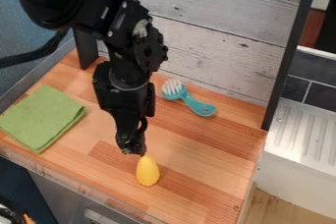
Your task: Put the turquoise object in the middle downside of the table
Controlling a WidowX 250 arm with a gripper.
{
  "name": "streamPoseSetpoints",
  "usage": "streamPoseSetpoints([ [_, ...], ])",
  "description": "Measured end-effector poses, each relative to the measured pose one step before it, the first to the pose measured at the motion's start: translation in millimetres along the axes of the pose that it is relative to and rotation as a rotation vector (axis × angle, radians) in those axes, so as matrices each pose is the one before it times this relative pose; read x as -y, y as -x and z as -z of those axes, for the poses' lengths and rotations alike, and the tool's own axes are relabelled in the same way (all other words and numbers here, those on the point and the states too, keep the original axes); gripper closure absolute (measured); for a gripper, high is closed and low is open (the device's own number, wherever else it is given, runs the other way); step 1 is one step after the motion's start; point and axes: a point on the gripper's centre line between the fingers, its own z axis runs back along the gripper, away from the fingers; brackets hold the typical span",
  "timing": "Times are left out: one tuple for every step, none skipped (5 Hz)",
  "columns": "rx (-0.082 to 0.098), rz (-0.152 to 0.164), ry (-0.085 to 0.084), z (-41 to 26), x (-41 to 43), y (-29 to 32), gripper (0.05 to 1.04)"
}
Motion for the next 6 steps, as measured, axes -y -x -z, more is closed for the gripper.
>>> streamPoseSetpoints([
  [0.0054, 0.0006, -0.0228, 4.66, -3.49, -0.21, 0.083],
  [0.0005, -0.0012, -0.0276, 9.38, 19.08, 3.46, 0.083],
  [-0.0027, 0.0254, -0.0295, 8.31, 20.29, 7.48, 0.083],
  [0.0065, 0.0411, -0.0091, 7.82, 17.26, 9.53, 0.083],
  [-0.0063, 0.0799, -0.0075, 11.61, 16.58, 20.59, 0.083],
  [0.0117, 0.0933, 0.0126, 14.28, 12.62, 16.70, 0.083],
])
